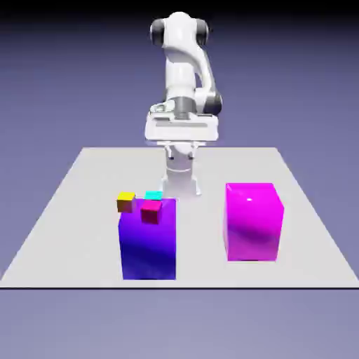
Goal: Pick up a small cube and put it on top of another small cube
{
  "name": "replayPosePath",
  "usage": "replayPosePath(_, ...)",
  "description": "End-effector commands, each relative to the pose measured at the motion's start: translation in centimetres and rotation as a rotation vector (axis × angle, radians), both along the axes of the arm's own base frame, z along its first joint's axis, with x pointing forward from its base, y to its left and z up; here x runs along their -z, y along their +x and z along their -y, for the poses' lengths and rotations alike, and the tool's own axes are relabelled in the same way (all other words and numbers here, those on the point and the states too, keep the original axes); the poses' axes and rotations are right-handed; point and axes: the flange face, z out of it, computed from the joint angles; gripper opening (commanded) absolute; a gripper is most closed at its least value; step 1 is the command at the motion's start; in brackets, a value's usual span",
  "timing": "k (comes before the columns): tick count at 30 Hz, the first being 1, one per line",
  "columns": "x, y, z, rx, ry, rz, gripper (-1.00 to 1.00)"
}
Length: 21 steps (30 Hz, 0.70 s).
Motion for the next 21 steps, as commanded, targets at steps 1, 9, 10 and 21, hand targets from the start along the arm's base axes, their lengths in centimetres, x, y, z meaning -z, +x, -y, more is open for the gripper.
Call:
replayPosePath(1, 0.6, 0.3, 1.9, 0.029, 0.009, -0.031, 0.0)
replayPosePath(9, 6.4, -1.3, 17.3, 0.253, 0.1, -0.269, 0.0)
replayPosePath(10, 6.9, -1.9, 18.9, 0.28, 0.121, -0.287, 0.0)
replayPosePath(21, 24.2, -10.1, 12.5, -0.234, -0.118, -0.887, 0.0)
